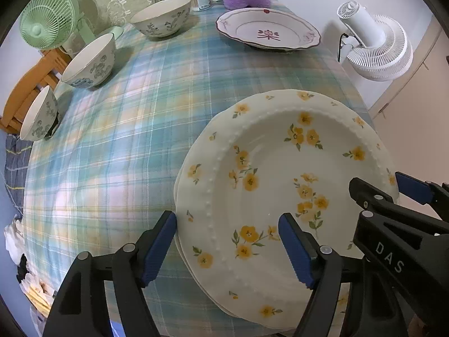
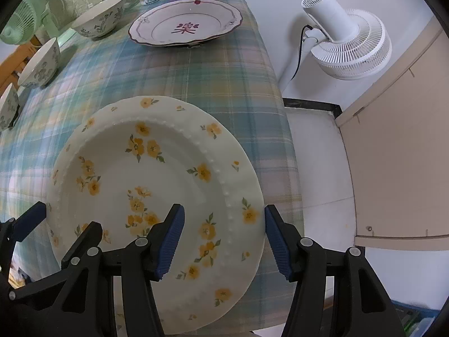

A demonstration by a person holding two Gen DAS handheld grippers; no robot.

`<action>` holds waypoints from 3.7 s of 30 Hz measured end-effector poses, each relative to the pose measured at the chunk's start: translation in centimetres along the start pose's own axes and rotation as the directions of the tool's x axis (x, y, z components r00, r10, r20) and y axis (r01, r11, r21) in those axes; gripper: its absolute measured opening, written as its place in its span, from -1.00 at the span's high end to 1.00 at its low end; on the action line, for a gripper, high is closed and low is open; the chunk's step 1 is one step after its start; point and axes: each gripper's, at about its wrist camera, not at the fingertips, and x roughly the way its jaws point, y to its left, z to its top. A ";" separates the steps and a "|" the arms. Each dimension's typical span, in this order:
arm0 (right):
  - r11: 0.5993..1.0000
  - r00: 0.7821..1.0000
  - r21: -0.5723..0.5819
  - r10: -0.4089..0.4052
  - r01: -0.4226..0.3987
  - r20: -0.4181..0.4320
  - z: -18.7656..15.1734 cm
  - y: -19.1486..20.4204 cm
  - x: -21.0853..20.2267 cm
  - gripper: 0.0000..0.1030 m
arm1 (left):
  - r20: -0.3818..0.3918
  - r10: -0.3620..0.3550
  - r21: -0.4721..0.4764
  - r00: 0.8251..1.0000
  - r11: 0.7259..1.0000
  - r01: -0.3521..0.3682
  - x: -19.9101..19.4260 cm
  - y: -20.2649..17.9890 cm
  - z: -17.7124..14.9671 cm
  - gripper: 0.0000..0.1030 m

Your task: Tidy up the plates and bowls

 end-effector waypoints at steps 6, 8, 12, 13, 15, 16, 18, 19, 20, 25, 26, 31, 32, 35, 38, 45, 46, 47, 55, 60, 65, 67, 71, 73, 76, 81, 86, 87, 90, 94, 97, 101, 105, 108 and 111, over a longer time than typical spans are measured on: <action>1.000 1.000 0.023 -0.009 0.009 -0.008 0.1 0.1 0.0 -0.20 | -0.001 -0.037 0.017 0.999 0.999 0.037 -0.1 0.3 0.1 -0.54; 0.999 1.000 0.033 -0.012 0.012 -0.011 0.2 0.1 -0.1 -0.20 | 0.013 -0.040 0.028 0.999 0.999 0.039 -0.6 0.4 0.2 -0.54; 0.998 1.000 0.068 -0.019 0.020 -0.007 0.3 0.1 -1.0 -0.21 | 0.046 -0.057 0.050 0.997 0.997 0.054 -1.7 1.2 0.6 -0.54; 0.997 1.000 0.074 -0.013 0.012 0.013 0.4 0.3 -1.5 -0.22 | 0.051 -0.060 0.056 0.997 0.997 0.057 -1.9 1.4 0.7 -0.55; 0.996 0.999 0.084 -0.007 0.004 0.034 0.4 0.8 -2.3 -0.23 | 0.065 -0.067 0.070 0.996 0.996 0.062 -2.4 1.8 0.9 -0.55; 0.996 0.999 0.092 0.002 -0.006 0.045 0.5 1.2 -2.7 -0.24 | 0.077 -0.071 0.076 0.994 0.995 0.065 -2.8 2.2 1.1 -0.55; 0.995 0.998 0.100 0.014 -0.020 0.065 0.6 1.7 -3.5 -0.27 | 0.098 -0.076 0.081 0.992 0.994 0.068 -3.6 2.9 1.3 -0.65; 0.994 0.997 0.104 0.018 -0.026 0.078 0.6 2.1 -4.0 -0.29 | 0.110 -0.077 0.082 0.991 0.994 0.069 -4.0 3.3 1.5 -0.68; 0.994 0.996 0.108 0.019 -0.028 0.091 0.7 2.5 -4.4 -0.31 | 0.119 -0.080 0.084 0.990 0.994 0.071 -4.2 3.6 1.7 -0.70; 0.989 0.985 0.133 0.042 -0.064 0.167 1.1 4.1 -6.5 -0.52 | 0.191 -0.118 0.131 0.974 0.987 0.094 -6.0 5.1 2.2 -0.78; 0.989 0.982 0.130 0.046 -0.071 0.185 1.2 4.5 -6.8 -0.53 | 0.201 -0.119 0.142 0.972 0.986 0.091 -6.3 5.4 2.4 -0.78; 0.988 0.964 0.137 0.038 -0.076 0.263 2.3 6.0 -8.1 -0.54 | 0.219 -0.149 0.130 0.964 0.984 0.123 -6.7 6.2 3.9 -0.78; 0.986 0.964 0.145 0.036 -0.077 0.265 2.6 5.9 -8.2 -0.54 | 0.229 -0.138 0.119 0.963 0.986 0.113 -6.9 6.4 4.3 -0.78; 0.986 0.959 0.144 0.044 -0.087 0.281 3.7 6.1 -9.0 -0.54 | 0.266 -0.080 0.090 0.961 0.994 0.058 -7.5 6.3 5.6 -0.78; 0.987 0.948 0.132 0.042 -0.088 0.315 5.1 5.9 -9.5 -0.54 | 0.286 -0.080 0.075 0.955 0.995 0.061 -7.5 6.1 7.2 -0.78; 0.993 0.938 0.070 0.061 -0.091 0.341 9.6 4.3 -8.9 -0.54 | 0.301 -0.059 0.028 0.952 0.998 0.053 -6.6 4.5 11.5 -0.78; 0.994 0.938 0.063 0.068 -0.094 0.339 10.4 3.9 -8.6 -0.54 | 0.296 -0.059 0.021 0.953 0.998 0.055 -6.3 4.3 12.0 -0.78; 0.993 0.940 0.060 0.072 -0.097 0.334 10.9 3.6 -8.3 -0.54 | 0.291 -0.056 0.011 0.955 0.998 0.055 -5.9 3.9 12.8 -0.78; 0.995 0.935 -0.013 0.102 -0.103 0.340 16.2 1.5 -5.9 -0.54 | 0.304 -0.003 -0.058 0.953 0.998 0.022 -3.3 1.9 17.1 -0.78; 0.995 0.933 -0.018 0.094 -0.093 0.349 18.8 0.4 -4.1 -0.54 | 0.307 0.015 -0.069 0.951 0.998 0.007 -1.6 0.7 19.4 -0.77; 0.993 0.936 0.006 0.106 -0.115 0.335 21.2 -0.8 -1.4 -0.54 | 0.283 0.024 -0.071 0.959 0.997 -0.004 0.9 -0.3 21.9 -0.66; 0.993 0.938 0.015 0.108 -0.120 0.328 22.1 -1.1 -0.2 -0.53 | 0.271 0.026 -0.069 0.962 0.998 -0.008 2.1 -0.6 22.8 -0.63; 0.992 0.944 0.021 0.112 -0.124 0.312 23.7 -1.5 2.1 -0.53 | 0.235 0.021 -0.069 0.972 0.998 -0.004 4.3 -1.2 24.3 -0.56; 0.992 0.946 0.026 0.110 -0.124 0.305 24.3 -1.7 3.1 -0.51 | 0.221 0.020 -0.070 0.975 0.998 -0.005 5.1 -1.2 24.7 -0.52; 0.991 0.952 0.038 0.112 -0.127 0.285 24.9 -1.9 4.5 -0.45 | 0.192 0.023 -0.072 0.981 0.997 -0.009 6.3 -1.3 25.1 -0.39; 0.990 0.960 0.051 0.116 -0.133 0.254 25.6 -1.8 6.5 -0.42 | 0.151 0.032 -0.079 0.988 0.997 -0.021 8.3 -1.3 25.4 -0.31; 0.991 0.966 0.034 0.119 -0.130 0.230 26.1 -1.5 7.9 -0.26 | 0.127 0.018 -0.086 0.992 0.996 -0.007 9.7 -1.1 25.6 -0.21; 0.991 0.967 0.034 0.119 -0.130 0.225 26.2 -1.5 8.1 -0.26 | 0.129 0.018 -0.088 0.991 0.996 -0.007 9.9 -1.1 25.6 -0.21; 0.991 0.965 0.038 0.117 -0.130 0.236 26.2 -1.5 8.4 -0.23 | 0.131 0.019 -0.091 0.991 0.996 -0.007 9.9 -1.2 25.5 -0.21; 0.992 0.968 0.052 0.102 -0.117 0.229 26.3 -1.7 8.2 -0.11 | 0.125 0.017 -0.090 0.992 0.996 -0.006 9.7 -1.1 25.3 -0.18; 0.991 0.972 0.052 0.112 -0.125 0.207 26.0 -1.6 8.0 -0.11 | 0.112 0.016 -0.094 0.994 0.996 -0.005 9.5 -0.7 24.7 -0.18; 0.987 0.975 0.059 0.134 -0.146 0.176 24.8 -1.2 7.5 -0.11 | 0.096 0.023 -0.088 0.995 0.996 -0.015 9.1 0.1 23.4 -0.18; 0.987 0.979 0.047 0.149 -0.157 0.140 23.1 -0.4 7.0 -0.11 | 0.073 0.019 -0.068 0.997 0.998 -0.014 8.6 1.0 21.5 -0.18; 0.986 0.981 0.038 0.159 -0.164 0.113 21.8 0.2 6.5 -0.11 | 0.038 -0.005 -0.071 0.999 0.997 0.008 8.4 1.9 20.2 -0.18; 0.985 0.981 0.018 0.172 -0.174 0.094 20.8 0.7 6.0 -0.11 | 0.008 -0.055 -0.088 0.998 0.995 0.055 8.3 2.9 18.8 -0.17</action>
